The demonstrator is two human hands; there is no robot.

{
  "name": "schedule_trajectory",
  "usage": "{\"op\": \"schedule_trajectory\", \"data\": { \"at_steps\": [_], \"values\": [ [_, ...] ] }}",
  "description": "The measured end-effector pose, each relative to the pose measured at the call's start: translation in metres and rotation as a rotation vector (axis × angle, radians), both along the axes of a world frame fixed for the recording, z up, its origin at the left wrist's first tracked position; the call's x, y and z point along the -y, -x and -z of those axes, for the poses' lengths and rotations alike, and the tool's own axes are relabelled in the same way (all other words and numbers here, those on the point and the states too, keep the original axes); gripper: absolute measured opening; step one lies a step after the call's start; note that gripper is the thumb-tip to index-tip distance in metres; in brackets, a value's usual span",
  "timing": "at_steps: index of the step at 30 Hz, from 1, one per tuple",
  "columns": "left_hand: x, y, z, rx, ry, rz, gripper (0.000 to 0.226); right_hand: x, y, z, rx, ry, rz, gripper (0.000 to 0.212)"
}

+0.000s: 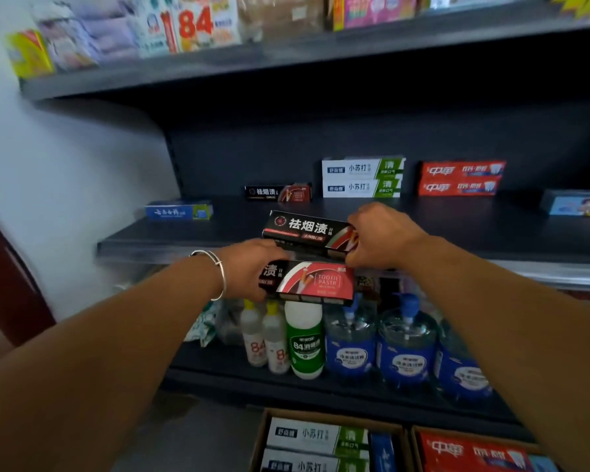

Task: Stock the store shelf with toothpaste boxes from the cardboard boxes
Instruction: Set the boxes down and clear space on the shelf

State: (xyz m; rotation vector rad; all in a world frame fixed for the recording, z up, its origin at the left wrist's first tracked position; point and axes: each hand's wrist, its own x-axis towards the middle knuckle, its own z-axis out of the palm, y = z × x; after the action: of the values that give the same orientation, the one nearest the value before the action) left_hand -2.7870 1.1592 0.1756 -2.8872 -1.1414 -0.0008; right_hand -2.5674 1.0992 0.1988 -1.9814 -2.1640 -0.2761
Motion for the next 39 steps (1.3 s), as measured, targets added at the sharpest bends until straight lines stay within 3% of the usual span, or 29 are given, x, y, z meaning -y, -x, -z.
{"op": "schedule_trajectory", "data": {
  "at_steps": [18, 33, 39],
  "values": [
    [-0.135, 0.002, -0.041, 0.013, -0.12, -0.057, 0.064, -0.143, -0.003, -0.03, -0.042, -0.073, 0.04, 0.029],
    [-0.244, 0.015, -0.01, -0.082, -0.228, -0.099, 0.07, -0.268, 0.021, -0.004, 0.101, -0.045, 0.028, 0.042],
    [-0.269, 0.017, -0.002, -0.073, -0.249, -0.08, 0.07, -0.3, 0.023, 0.006, 0.246, -0.065, 0.024, 0.051]
  ]
}}
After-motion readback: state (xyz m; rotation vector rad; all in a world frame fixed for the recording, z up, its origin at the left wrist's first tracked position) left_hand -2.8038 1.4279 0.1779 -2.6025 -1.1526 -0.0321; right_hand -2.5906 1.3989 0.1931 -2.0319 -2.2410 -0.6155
